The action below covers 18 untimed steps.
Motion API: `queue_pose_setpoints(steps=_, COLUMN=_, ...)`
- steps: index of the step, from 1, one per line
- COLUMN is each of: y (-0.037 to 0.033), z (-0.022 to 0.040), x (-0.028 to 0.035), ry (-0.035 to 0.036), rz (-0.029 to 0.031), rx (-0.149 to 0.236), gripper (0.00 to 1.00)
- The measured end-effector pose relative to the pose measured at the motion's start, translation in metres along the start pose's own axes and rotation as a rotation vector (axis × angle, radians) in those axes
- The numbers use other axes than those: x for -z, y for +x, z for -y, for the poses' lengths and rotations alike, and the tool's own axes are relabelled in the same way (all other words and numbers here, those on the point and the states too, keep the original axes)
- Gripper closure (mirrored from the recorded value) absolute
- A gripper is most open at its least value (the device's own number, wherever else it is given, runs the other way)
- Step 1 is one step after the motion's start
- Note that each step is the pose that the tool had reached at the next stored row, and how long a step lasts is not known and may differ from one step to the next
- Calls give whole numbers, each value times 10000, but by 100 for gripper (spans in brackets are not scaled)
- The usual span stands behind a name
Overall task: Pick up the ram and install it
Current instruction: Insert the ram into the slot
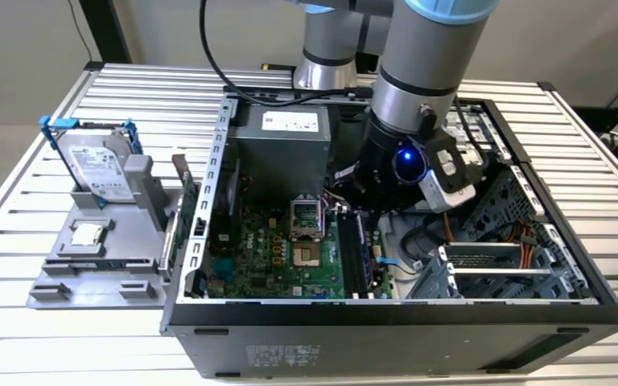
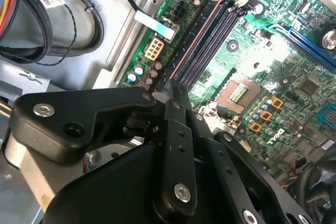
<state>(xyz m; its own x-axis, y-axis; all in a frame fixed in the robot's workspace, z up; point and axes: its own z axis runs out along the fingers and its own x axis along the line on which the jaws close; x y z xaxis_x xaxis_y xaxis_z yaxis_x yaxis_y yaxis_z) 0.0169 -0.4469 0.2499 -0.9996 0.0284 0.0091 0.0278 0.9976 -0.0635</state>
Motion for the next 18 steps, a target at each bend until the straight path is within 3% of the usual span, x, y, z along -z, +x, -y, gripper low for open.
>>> queue_pose_setpoints(steps=13, y=1, z=2, x=26, ry=-12, rz=2, rx=26, gripper=100)
queue_pose_setpoints(steps=18, y=1, z=2, x=26, ry=-373, rz=0, rx=167, gripper=100)
